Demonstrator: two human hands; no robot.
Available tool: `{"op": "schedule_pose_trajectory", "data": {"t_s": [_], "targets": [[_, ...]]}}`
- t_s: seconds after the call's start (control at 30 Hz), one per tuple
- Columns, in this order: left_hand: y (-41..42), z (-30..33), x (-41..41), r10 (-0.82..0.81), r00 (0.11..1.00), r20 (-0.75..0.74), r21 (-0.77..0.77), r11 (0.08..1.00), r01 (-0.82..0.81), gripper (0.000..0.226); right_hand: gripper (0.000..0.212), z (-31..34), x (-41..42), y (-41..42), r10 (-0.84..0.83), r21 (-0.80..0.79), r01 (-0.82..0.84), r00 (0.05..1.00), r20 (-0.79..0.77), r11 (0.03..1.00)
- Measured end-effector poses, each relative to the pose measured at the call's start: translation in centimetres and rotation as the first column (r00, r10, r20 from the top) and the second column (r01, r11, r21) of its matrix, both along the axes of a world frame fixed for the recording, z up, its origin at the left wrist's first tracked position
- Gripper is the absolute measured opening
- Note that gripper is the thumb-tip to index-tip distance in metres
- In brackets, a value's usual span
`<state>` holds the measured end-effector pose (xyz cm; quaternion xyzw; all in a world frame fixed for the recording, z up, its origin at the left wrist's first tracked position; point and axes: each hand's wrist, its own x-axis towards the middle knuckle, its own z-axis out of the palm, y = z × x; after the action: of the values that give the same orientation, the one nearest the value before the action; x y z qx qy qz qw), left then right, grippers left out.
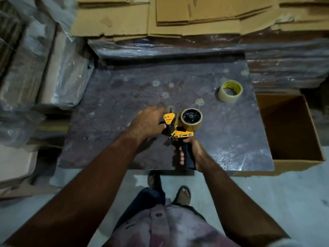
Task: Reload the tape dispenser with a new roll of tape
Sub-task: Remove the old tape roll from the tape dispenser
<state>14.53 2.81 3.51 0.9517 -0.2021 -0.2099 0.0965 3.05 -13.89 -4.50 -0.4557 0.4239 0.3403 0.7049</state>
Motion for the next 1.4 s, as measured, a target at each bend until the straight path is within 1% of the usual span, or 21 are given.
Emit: {"op": "schedule_pose_trajectory", "data": {"t_s": [0.03, 0.07, 0.23, 0.27, 0.33, 0.37, 0.4, 0.43, 0.47, 0.53, 0.6, 0.67, 0.73, 0.8, 0.87, 0.93, 1.03, 1.1, 1.2, 1.23, 1.4], "targets": [[0.6, -0.9, 1.3, -0.044, 0.998, -0.037, -0.007, 0.999, 0.044, 0.056, 0.035, -0.5, 0.7, 0.3, -0.083, -0.008, 0.083, 0.996, -0.037, 0.997], [1.2, -1.3, 0.6, -0.039, 0.997, -0.068, 0.005, 0.999, 0.039, 0.057, 0.035, -0.7, 0.5, 0.2, -0.106, 0.004, 0.106, 0.994, -0.034, 0.994], [3.1, -2.8, -1.4, -0.016, 0.996, -0.086, -0.052, 0.999, 0.012, 0.051, 0.035, -0.7, 0.7, 0.6, -0.017, -0.034, 0.016, 1.000, -0.007, 0.999], [3.2, -2.9, -2.0, -0.022, 0.996, -0.092, -0.059, 0.998, 0.016, 0.048, 0.036, -0.5, 0.8, 0.7, 0.003, -0.072, -0.003, 1.000, -0.002, 0.997], [3.0, -2.9, -2.3, -0.026, 0.996, -0.082, -0.101, 0.995, 0.018, 0.043, 0.046, -0.6, 0.9, 0.5, 0.083, -0.218, -0.071, 0.995, 0.048, 0.973], [2.7, -2.8, -2.1, -0.017, 0.998, -0.062, -0.129, 0.992, 0.009, 0.041, 0.050, -0.3, 0.9, 0.2, 0.174, -0.334, -0.140, 0.982, 0.074, 0.932], [2.3, -2.7, -1.7, 0.000, 0.999, -0.038, -0.156, 0.988, -0.006, 0.038, 0.049, 0.2, 0.9, -0.2, 0.298, -0.490, -0.225, 0.952, 0.075, 0.842], [1.7, -2.6, -1.2, 0.016, 1.000, -0.020, -0.189, 0.982, -0.019, 0.037, 0.042, 0.7, 1.0, -0.6, 0.416, -0.630, -0.294, 0.908, 0.050, 0.719], [1.1, -2.4, -0.6, 0.021, 1.000, -0.008, -0.220, 0.975, -0.023, 0.036, 0.035, 1.2, 1.2, -1.1, 0.457, -0.722, -0.300, 0.889, 0.026, 0.623], [-0.3, -2.7, 1.5, 0.004, 1.000, -0.006, -0.260, 0.966, -0.005, 0.040, 0.029, 1.4, 2.2, -2.3, 0.415, -0.828, -0.182, 0.908, 0.067, 0.531], [-2.1, -3.1, 3.4, -0.022, 0.998, -0.052, -0.270, 0.963, 0.007, 0.051, 0.041, 1.2, 3.4, -3.4, 0.404, -0.873, -0.042, 0.896, 0.182, 0.485], [-3.9, -3.6, 5.2, -0.082, 0.991, -0.103, -0.257, 0.965, 0.053, 0.063, 0.062, 1.0, 5.1, -3.8, 0.477, -0.869, -0.048, 0.850, 0.223, 0.492], [-5.4, -4.3, 6.4, -0.106, 0.982, -0.159, -0.203, 0.976, 0.072, 0.068, 0.077, 1.0, 6.9, -3.6, 0.514, -0.857, -0.086, 0.828, 0.222, 0.508], [-6.3, -5.2, 7.2, -0.083, 0.970, -0.227, -0.181, 0.983, 0.041, 0.059, 0.083, 0.9, 7.8, -3.3, 0.523, -0.847, -0.090, 0.819, 0.236, 0.524], [-6.2, -6.0, 7.3, -0.034, 0.947, -0.320, -0.159, 0.987, -0.018, 0.041, 0.083, 0.8, 7.7, -3.1, 0.560, -0.845, -0.130, 0.799, 0.220, 0.518], [-5.5, -6.8, 7.2, -0.003, 0.934, -0.356, -0.129, 0.991, -0.046, 0.029, 0.082, 0.5, 7.2, -2.8, 0.530, -0.844, -0.113, 0.819, 0.220, 0.524], [-5.0, -7.5, 7.2, 0.033, 0.933, -0.358, -0.122, 0.989, -0.081, 0.031, 0.076, 0.3, 6.6, -1.8, 0.422, -0.826, -0.031, 0.870, 0.255, 0.564], [-5.2, -7.2, 7.2, 0.032, 0.930, -0.366, -0.143, 0.986, -0.090, 0.029, 0.064, 0.1, 6.5, -1.4, 0.379, -0.828, -0.011, 0.892, 0.245, 0.561], [-5.7, -7.0, 7.4, 0.010, 0.931, -0.366, -0.118, 0.991, -0.057, 0.030, 0.034, -0.3, 7.3, -1.7, 0.254, -0.776, 0.006, 0.943, 0.214, 0.631], [-5.7, -7.1, 7.4, 0.005, 0.937, -0.349, -0.083, 0.996, -0.036, 0.032, 0.031, -0.7, 7.7, -2.1, 0.226, -0.771, 0.006, 0.955, 0.194, 0.637], [-6.1, -7.0, 7.7, -0.020, 0.932, -0.363, 0.042, 0.998, 0.038, 0.035, 0.029, -0.4, 9.3, -3.3, 0.258, -0.820, -0.074, 0.962, 0.091, 0.568]]}}
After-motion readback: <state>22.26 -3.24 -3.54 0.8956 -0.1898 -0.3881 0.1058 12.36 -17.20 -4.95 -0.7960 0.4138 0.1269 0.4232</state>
